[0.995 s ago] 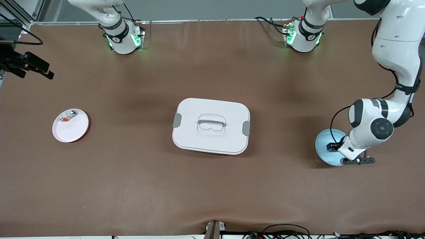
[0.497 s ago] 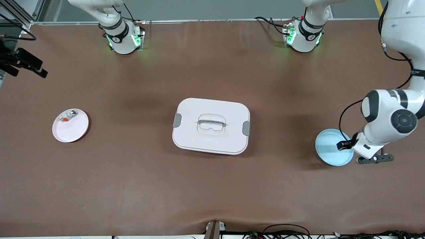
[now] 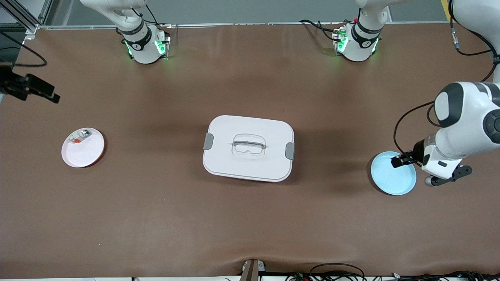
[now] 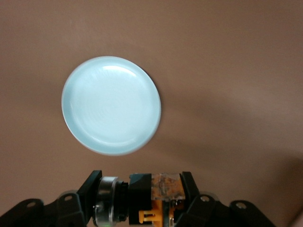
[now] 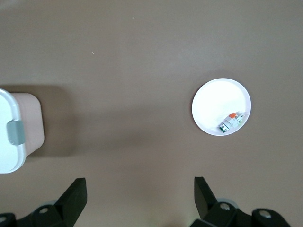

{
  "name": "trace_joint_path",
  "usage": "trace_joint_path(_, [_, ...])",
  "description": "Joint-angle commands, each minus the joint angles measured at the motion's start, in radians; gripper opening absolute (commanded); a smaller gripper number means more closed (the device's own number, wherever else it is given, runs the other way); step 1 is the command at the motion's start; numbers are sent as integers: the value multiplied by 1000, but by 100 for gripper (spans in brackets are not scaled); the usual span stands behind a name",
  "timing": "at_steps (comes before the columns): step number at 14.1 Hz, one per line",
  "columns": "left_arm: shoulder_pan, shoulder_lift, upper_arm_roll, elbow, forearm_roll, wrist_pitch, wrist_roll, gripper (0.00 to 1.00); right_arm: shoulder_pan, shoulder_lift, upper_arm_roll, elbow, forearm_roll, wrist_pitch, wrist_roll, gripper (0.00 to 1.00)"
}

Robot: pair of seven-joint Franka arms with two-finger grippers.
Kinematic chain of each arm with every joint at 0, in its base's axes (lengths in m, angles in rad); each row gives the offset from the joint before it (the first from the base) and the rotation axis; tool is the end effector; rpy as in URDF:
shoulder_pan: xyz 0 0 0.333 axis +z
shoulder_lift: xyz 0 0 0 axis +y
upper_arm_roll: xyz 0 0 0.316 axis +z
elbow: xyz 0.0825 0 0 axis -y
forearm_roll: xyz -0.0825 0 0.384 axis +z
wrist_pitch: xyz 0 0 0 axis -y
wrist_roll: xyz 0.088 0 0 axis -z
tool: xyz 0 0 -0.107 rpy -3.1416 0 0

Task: Transfer orange switch to right arm and place
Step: 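Lift the switch with the left gripper and carry it toward the box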

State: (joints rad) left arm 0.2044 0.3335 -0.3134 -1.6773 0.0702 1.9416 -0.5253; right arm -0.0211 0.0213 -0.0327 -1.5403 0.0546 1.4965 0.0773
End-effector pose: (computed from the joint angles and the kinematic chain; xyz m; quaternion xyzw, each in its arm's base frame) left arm 0.6417 -0.0469 0.4118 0.9793 0.1999 -0.0306 0.0093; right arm 0.5528 -0.0234 0.6209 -0.9970 0.0643 0.0328 0.0265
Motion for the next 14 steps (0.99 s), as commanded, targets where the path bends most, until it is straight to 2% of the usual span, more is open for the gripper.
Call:
trace_joint_path(1, [3,-7,-76,97,-84,-104,-146,16,-19,49,7,29,-10,5,-4,100])
trace_joint_path(3, [1,-17,-128,140,-166,-116,-235,16,-34,115,7,31,-7,8,-8,100])
trace_joint_path(6, [-2,-18,-193,212,-321,-115,-443,17,-51,126,7,31,-9,17,-79,100])
trace_joint_path(8, [-3,-18,-248,220,-394,-93,-557,17,-45,127,8,31,-1,22,-76,100])
trace_joint_path(12, [-28,-10,-372,222,-418,100,-799,17,-39,135,11,32,8,33,-74,100])
trace_joint_path(14, [-80,-7,-380,222,-414,166,-966,17,-24,135,16,32,49,62,-68,100])
